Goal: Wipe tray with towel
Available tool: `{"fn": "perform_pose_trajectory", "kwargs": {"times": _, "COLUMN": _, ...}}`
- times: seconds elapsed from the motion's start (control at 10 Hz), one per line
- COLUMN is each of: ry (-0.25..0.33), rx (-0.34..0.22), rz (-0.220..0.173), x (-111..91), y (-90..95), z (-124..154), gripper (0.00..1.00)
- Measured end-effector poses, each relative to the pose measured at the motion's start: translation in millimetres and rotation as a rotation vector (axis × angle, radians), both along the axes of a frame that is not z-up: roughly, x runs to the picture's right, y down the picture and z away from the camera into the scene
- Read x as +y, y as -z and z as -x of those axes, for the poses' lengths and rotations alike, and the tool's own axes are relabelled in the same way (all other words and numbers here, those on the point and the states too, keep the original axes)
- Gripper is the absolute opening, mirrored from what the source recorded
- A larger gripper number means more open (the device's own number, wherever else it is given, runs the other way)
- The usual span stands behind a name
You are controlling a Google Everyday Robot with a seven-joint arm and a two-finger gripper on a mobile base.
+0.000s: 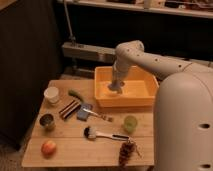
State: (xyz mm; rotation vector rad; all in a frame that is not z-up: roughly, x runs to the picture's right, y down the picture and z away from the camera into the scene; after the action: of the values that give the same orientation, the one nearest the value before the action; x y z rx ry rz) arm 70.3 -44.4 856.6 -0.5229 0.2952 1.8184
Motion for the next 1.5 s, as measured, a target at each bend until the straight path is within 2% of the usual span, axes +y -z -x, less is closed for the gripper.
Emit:
{"fn": "perform_pose_trajectory", "kwargs": {"times": 0.4, "ry": -0.050, "rx": 0.023, "rz": 0.072, "x": 10, "y": -29.2, "z": -23, "gripper": 0.00}}
{"fn": "perform_pose_trajectory", "kwargs": {"times": 0.7, "ry": -0.102, "rx": 0.049, "rz": 0.129, "x": 24, "y": -31.7, "z": -54, "gripper": 0.00}}
{"fn": "perform_pose_trajectory", "kwargs": {"times": 0.8, "ry": -0.126, "rx": 0.061, "rz": 0.161, "x": 34, "y": -32.5, "z": -71, "gripper": 0.00}}
{"fn": "perform_pose_trajectory", "kwargs": {"times": 1.0, "ry": -0.168, "rx": 0.080, "rz": 0.201, "x": 36, "y": -41.3, "z": -90, "gripper": 0.00}}
{"fn": "perform_pose_trajectory", "kwargs": {"times": 1.1, "ry": -0.176, "rx": 0.094, "rz": 0.214, "x": 31, "y": -47.6, "z": -99, "gripper": 0.00}}
{"fn": "perform_pose_trajectory", "kwargs": {"times": 1.2, "ry": -0.176, "rx": 0.112, "rz": 0.217, "x": 14, "y": -58.4, "z": -108, "gripper": 0.00}}
{"fn": "perform_pose_trajectory", "kwargs": {"times": 1.5, "ry": -0.138, "rx": 0.141, "rz": 0.214, "x": -17, "y": -72.6, "z": -112, "gripper": 0.00}}
